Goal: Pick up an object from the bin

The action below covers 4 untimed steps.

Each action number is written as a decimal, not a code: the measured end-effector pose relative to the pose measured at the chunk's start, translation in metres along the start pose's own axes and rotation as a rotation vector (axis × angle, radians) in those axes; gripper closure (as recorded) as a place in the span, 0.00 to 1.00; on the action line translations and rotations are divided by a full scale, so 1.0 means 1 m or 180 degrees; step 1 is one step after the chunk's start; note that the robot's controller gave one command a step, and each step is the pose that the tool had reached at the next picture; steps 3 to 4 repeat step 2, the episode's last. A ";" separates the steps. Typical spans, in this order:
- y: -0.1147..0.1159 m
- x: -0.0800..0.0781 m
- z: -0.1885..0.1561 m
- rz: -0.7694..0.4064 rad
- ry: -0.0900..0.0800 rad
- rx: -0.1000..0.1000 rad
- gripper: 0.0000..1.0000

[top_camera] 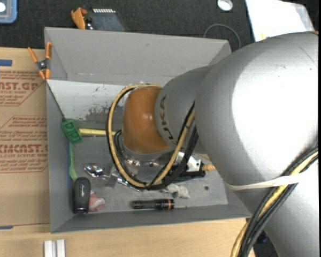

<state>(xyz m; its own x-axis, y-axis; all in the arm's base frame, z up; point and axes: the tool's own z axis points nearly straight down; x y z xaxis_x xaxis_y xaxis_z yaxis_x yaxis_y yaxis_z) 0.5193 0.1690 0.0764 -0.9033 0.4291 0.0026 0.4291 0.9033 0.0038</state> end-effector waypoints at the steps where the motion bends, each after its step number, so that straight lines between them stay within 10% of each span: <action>1: -0.002 0.002 -0.027 -0.0003 0.0023 0.0022 1.00; 4: 0.001 0.000 -0.065 -0.0005 -0.0001 -0.0003 1.00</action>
Offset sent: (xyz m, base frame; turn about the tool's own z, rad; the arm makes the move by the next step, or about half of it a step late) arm -0.0026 -0.0006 0.0538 -0.0009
